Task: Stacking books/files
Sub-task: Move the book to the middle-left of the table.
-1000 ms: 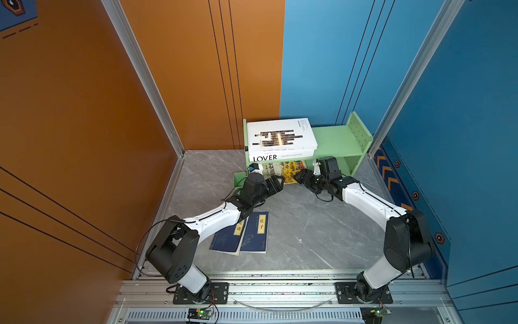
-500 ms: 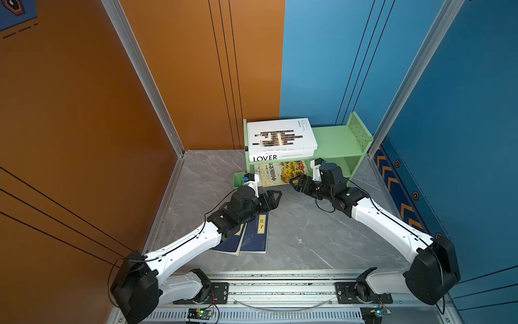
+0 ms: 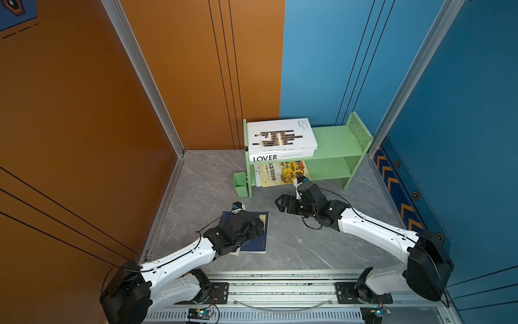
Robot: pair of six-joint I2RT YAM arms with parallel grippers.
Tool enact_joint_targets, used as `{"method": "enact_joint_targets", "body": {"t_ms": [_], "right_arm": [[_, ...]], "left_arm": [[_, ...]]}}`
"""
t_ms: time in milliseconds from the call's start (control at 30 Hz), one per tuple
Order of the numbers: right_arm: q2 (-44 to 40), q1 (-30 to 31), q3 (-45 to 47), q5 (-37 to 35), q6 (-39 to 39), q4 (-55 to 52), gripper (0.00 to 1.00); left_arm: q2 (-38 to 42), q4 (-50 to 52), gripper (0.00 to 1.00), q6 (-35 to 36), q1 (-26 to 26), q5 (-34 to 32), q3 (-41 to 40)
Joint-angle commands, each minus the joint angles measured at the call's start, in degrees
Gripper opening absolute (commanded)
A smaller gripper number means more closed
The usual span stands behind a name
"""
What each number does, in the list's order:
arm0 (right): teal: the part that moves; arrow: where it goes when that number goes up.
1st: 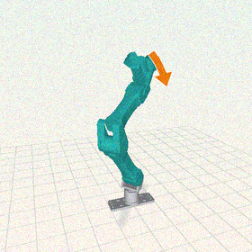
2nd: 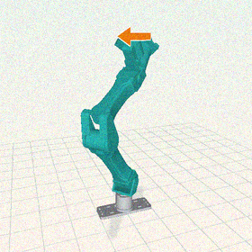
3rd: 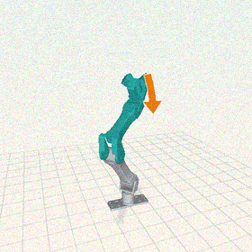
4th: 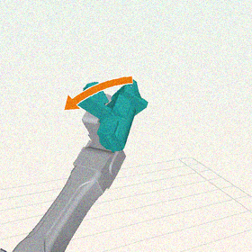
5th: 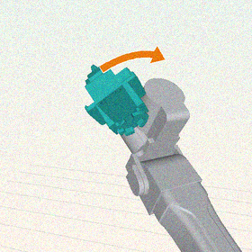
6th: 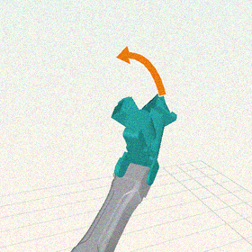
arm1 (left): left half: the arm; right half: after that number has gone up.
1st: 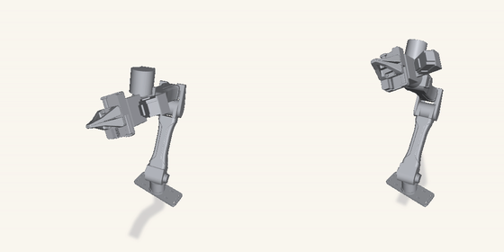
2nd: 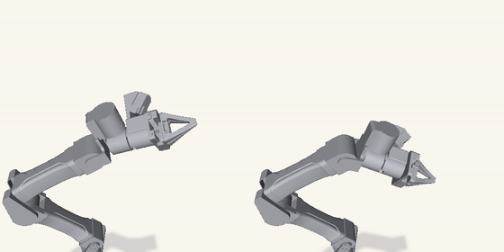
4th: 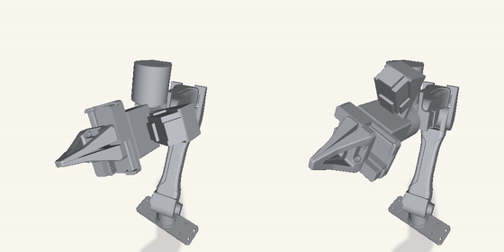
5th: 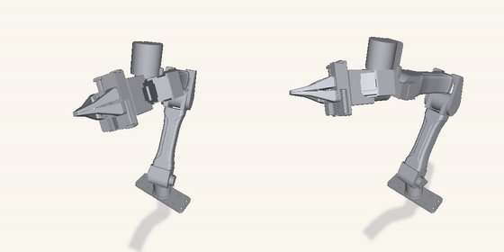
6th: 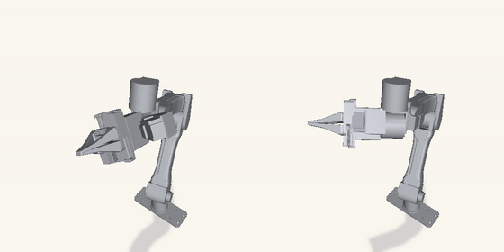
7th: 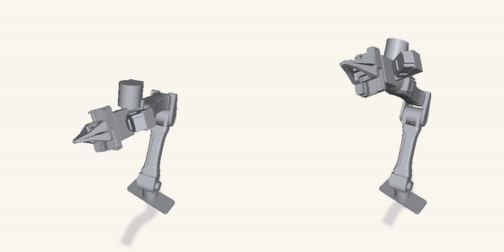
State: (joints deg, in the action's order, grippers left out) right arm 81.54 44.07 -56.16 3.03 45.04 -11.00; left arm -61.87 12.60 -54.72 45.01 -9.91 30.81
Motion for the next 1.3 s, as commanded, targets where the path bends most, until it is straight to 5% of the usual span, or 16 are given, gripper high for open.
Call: {"method": "enact_joint_targets", "body": {"t_ms": [0,400,767,1267], "right_arm": [[2.4,1.7,0.8,-2.6,1.6,0.3,0.94],[6.5,3.1,0.6,-3.1,3.7,0.5,0.92],[7.6,3.2,0.3,-3.2,4.2,-0.3,0.93],[15.6,6.7,-3.1,-4.3,4.9,-0.6,0.83]], "left_arm": [[-1.8,-0.2,0.98,-2.4,0.5,-2.6,-1.3],[-7.7,-6.3,1.00,-7.0,0.6,-2.4,-3.8],[-4.2,8.5,0.98,-6.4,-3.1,-10.7,-2.1],[-3.3,-6.1,0.99,-2.2,-6.5,3.3,-7.9]]}}
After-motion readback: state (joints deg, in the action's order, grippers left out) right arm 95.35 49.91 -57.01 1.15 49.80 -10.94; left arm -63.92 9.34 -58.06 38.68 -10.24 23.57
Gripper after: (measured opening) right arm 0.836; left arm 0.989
